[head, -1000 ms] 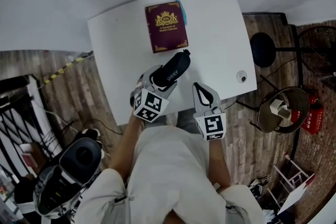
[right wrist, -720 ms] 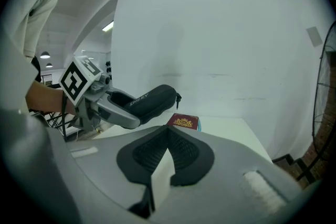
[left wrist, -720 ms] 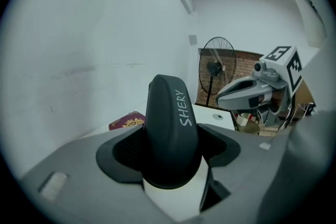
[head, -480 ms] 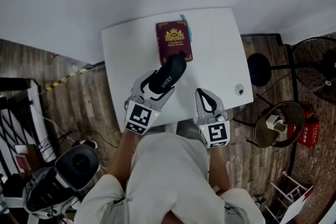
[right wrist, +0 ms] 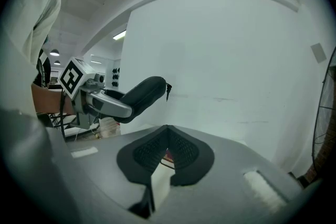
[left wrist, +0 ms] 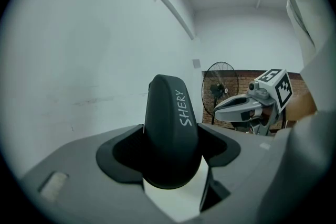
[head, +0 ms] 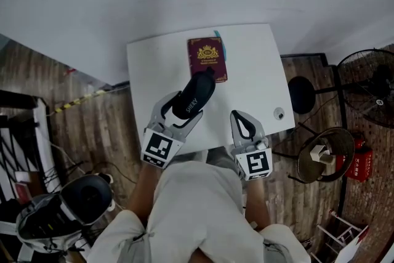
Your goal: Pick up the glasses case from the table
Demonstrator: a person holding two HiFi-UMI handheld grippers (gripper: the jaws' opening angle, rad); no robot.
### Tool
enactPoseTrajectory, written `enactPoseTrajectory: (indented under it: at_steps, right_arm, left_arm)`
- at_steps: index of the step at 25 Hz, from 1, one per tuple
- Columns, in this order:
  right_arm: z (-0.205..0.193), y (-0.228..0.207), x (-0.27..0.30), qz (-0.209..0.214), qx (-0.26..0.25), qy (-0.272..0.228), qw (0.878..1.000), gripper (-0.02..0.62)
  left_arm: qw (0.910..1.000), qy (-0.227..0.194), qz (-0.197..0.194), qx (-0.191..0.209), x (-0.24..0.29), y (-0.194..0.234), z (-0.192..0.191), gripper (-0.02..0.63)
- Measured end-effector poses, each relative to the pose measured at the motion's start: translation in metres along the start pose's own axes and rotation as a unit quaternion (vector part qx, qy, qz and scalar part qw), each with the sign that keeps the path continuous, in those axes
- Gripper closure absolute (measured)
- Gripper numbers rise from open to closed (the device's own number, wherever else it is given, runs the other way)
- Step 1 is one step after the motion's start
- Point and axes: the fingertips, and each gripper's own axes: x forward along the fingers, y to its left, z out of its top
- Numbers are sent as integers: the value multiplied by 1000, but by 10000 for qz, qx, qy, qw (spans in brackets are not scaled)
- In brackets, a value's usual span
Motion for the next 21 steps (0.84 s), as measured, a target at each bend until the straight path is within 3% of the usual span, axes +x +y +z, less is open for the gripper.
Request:
enactPoseTrajectory:
  at_steps: [21]
  right_arm:
    - [8,12,-1,-56,73,-5,10000,592]
  left_arm:
    - [9999,-99,2,-25,-8,-6,1,267]
